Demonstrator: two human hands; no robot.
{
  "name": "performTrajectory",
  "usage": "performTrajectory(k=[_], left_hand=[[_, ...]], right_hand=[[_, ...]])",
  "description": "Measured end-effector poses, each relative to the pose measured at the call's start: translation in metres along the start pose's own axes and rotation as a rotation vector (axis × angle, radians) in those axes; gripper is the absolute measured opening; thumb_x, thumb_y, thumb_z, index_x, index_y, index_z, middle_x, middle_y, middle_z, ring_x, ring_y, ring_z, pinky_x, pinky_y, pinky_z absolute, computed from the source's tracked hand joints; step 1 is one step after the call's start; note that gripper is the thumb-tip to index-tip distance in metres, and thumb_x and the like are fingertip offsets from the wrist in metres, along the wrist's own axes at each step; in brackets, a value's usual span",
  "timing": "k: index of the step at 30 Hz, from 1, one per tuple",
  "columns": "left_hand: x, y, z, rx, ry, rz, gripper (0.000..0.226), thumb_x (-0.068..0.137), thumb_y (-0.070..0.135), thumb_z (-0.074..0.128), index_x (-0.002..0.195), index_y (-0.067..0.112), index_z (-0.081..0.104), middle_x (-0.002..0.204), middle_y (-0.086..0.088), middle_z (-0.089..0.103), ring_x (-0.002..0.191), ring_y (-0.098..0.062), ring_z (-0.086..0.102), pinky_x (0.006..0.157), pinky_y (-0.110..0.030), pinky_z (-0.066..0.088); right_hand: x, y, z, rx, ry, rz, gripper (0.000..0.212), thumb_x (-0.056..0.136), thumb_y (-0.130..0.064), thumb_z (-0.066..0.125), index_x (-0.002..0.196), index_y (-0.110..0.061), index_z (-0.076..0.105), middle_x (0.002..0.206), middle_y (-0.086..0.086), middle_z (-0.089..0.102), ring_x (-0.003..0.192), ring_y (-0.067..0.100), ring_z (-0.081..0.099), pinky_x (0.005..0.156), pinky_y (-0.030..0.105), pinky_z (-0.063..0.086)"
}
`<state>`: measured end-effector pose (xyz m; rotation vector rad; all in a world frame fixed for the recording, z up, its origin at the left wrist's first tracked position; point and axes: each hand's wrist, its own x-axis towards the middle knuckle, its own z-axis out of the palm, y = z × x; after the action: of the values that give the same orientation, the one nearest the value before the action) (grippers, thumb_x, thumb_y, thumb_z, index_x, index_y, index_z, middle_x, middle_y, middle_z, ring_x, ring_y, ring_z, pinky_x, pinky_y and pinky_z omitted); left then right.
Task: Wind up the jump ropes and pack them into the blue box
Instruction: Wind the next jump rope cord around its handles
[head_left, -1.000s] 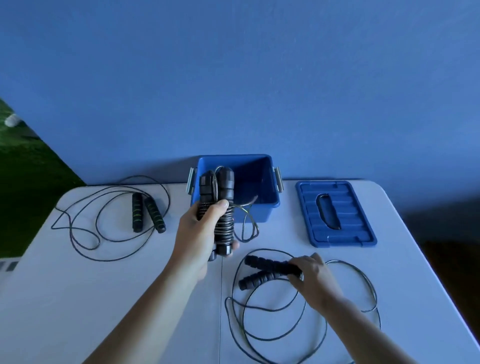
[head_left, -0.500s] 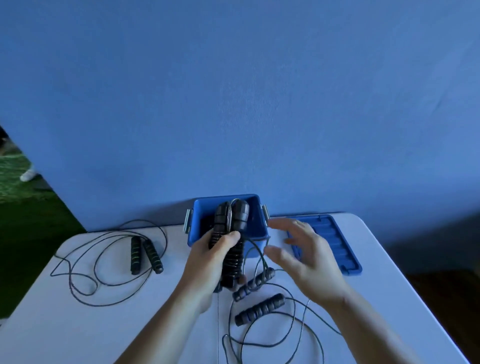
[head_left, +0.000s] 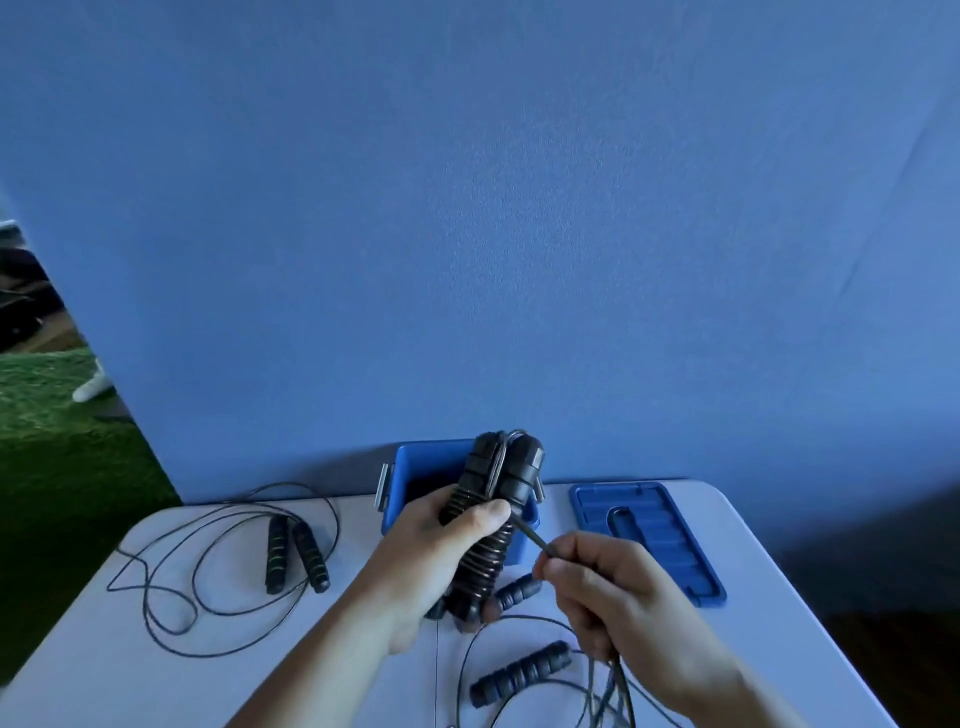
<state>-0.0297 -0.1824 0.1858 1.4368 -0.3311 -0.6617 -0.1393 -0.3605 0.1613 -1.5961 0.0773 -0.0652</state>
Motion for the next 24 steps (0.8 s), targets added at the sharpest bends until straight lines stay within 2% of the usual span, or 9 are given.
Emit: performTrajectory(k=[2,5,9,13,16,17,20,22,24], left_hand=[[-0.002,0.006,-0.003,-0.029,-0.066,-0.016,0.043,0.08,0.04,0.079,0.107,0.012,0.063,0.088,-0.021,0.06,0.049,-0.032,0.058,0.043,-0.031,0.048],[-0.005,0.013,-0.008,-0.054,-0.159,-0.011,0.063,0.07,0.037,0.086,0.119,0.016,0.053,0.094,-0.022,0.064,0.05,-0.033,0.06,0.041,-0.031,0.048],[-0.009,0.019,-0.002,-0.028,-0.16,0.027,0.05,0.074,0.019,0.082,0.115,0.013,0.055,0.088,-0.019,0.059,0.054,-0.035,0.059,0.041,-0.032,0.049],[-0.008,0.02,-0.001,-0.003,-0.15,0.055,0.048,0.075,0.02,0.081,0.119,0.016,0.062,0.084,-0.012,0.067,0.063,-0.037,0.066,0.048,-0.035,0.053],[-0.007,0.024,-0.004,0.118,-0.115,0.115,0.047,0.075,0.022,0.081,0.12,0.022,0.069,0.096,-0.006,0.073,0.082,-0.02,0.071,0.066,-0.033,0.056],[-0.007,0.025,-0.004,0.147,-0.116,0.137,0.047,0.076,0.023,0.08,0.121,0.025,0.069,0.099,-0.006,0.074,0.085,-0.018,0.07,0.069,-0.033,0.056],[-0.01,0.028,0.002,0.179,-0.113,0.153,0.051,0.078,0.024,0.078,0.124,0.04,0.06,0.097,-0.014,0.072,0.078,-0.023,0.069,0.067,-0.039,0.057],[-0.012,0.029,0.005,0.211,-0.155,0.197,0.057,0.079,0.025,0.078,0.126,0.046,0.053,0.089,-0.007,0.073,0.073,-0.023,0.07,0.064,-0.039,0.057],[-0.016,0.034,0.008,0.273,-0.241,0.257,0.058,0.083,0.026,0.078,0.131,0.046,0.052,0.093,-0.004,0.073,0.078,-0.019,0.07,0.069,-0.035,0.057]], right_hand=[[-0.004,0.005,-0.009,0.003,-0.035,0.015,0.024,0.09,-0.029,0.063,0.084,-0.006,0.066,0.054,0.008,0.045,0.046,0.019,0.035,0.047,0.028,0.029],[-0.009,0.017,-0.021,0.037,-0.053,0.071,0.025,0.093,-0.032,0.062,0.086,-0.009,0.069,0.057,0.01,0.051,0.047,0.021,0.047,0.049,0.026,0.038],[-0.011,0.028,-0.026,0.099,-0.119,0.151,0.025,0.095,-0.03,0.061,0.087,-0.008,0.071,0.061,0.018,0.059,0.055,0.027,0.06,0.055,0.029,0.046],[-0.011,0.03,-0.029,0.09,-0.155,0.136,0.027,0.097,-0.03,0.06,0.089,-0.007,0.071,0.073,0.028,0.069,0.062,0.027,0.064,0.06,0.024,0.049],[-0.011,0.032,-0.034,0.06,-0.17,0.104,0.029,0.097,-0.034,0.061,0.092,-0.007,0.071,0.079,0.03,0.071,0.07,0.029,0.067,0.069,0.032,0.052],[-0.01,0.031,-0.034,0.046,-0.167,0.103,0.03,0.098,-0.034,0.06,0.093,-0.006,0.071,0.079,0.029,0.071,0.069,0.028,0.067,0.069,0.03,0.052],[-0.007,0.032,-0.033,0.011,-0.18,0.085,0.033,0.1,-0.033,0.056,0.094,-0.003,0.068,0.077,0.026,0.072,0.063,0.021,0.066,0.062,0.021,0.048],[-0.004,0.027,-0.029,-0.022,-0.164,0.086,0.034,0.101,-0.035,0.053,0.091,-0.007,0.069,0.073,0.023,0.071,0.063,0.026,0.064,0.062,0.025,0.049],[-0.005,0.026,-0.025,-0.036,-0.19,0.081,0.036,0.101,-0.038,0.053,0.088,-0.008,0.069,0.067,0.018,0.068,0.064,0.029,0.064,0.062,0.031,0.05]])
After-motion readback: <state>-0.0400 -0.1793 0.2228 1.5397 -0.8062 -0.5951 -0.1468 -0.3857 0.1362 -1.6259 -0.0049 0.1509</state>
